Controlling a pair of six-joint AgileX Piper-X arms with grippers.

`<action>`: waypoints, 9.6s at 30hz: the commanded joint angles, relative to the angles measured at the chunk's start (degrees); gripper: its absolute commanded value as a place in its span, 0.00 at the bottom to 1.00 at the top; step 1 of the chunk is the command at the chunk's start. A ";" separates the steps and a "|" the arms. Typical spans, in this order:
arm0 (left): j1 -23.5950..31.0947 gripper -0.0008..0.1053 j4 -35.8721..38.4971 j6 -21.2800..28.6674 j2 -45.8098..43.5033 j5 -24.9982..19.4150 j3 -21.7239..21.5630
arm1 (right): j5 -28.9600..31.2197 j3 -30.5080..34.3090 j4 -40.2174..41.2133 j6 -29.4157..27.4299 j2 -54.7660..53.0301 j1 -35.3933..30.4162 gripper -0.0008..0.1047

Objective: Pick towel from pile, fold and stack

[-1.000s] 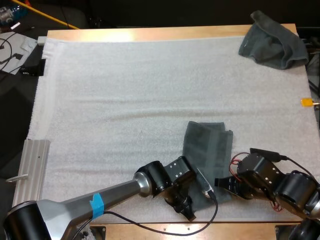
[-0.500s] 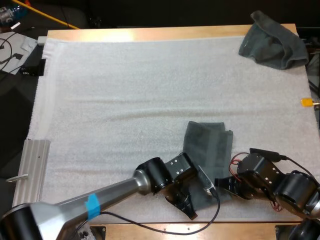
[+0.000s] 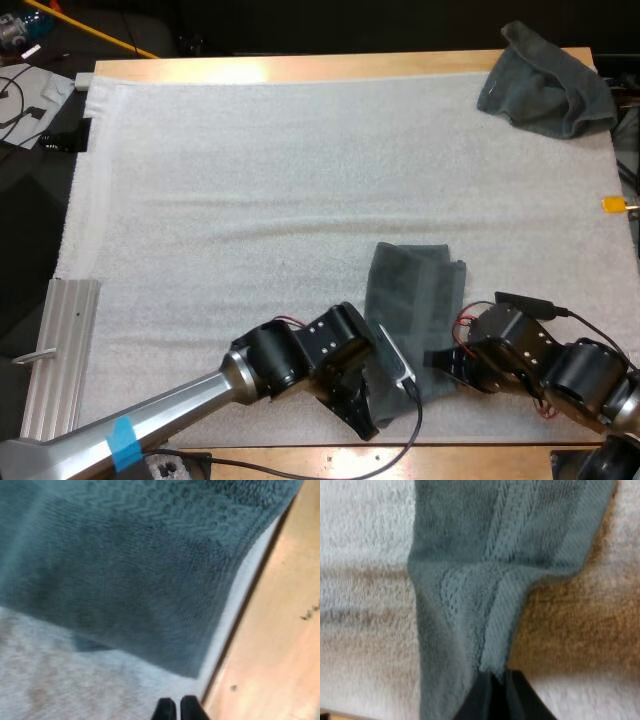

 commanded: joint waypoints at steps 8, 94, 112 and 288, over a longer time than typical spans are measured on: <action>1.32 0.01 1.81 -0.08 -4.14 -1.39 -0.17 | 0.31 -0.26 2.96 -1.47 1.10 -0.40 0.01; -1.65 0.03 -1.05 0.21 9.25 -1.08 -2.01 | 0.81 0.01 2.23 -5.81 2.06 -0.47 0.01; -1.60 0.10 -2.65 1.40 3.41 6.25 -0.76 | 1.00 -0.52 2.19 -5.65 1.97 -0.13 0.01; -3.26 0.34 -2.15 3.32 10.95 -2.44 -6.05 | 3.47 -5.07 1.87 -8.14 2.47 0.00 0.01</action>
